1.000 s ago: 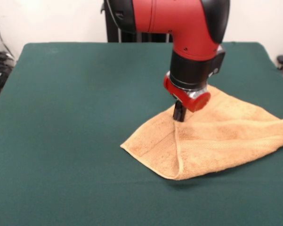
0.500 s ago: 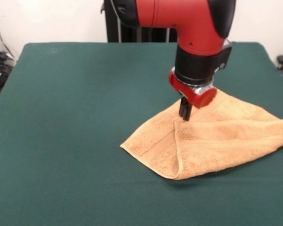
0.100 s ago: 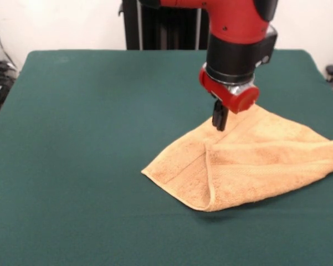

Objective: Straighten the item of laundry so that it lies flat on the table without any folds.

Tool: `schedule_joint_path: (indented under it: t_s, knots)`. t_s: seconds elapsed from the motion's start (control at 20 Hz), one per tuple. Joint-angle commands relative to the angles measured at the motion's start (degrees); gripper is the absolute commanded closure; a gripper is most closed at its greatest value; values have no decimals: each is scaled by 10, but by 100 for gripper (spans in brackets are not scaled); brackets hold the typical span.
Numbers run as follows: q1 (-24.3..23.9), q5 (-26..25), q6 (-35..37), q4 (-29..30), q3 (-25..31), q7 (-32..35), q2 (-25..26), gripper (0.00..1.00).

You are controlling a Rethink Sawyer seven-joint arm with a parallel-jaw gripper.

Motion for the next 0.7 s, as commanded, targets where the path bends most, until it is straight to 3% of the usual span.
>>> schedule_joint_path:
  t_s: [0.05, 0.7]
  knots:
    - [-10, 16, 30, 55, 63, -40, 13, 100]
    - [6, -4, -26, 31, 49, -13, 62, 100]
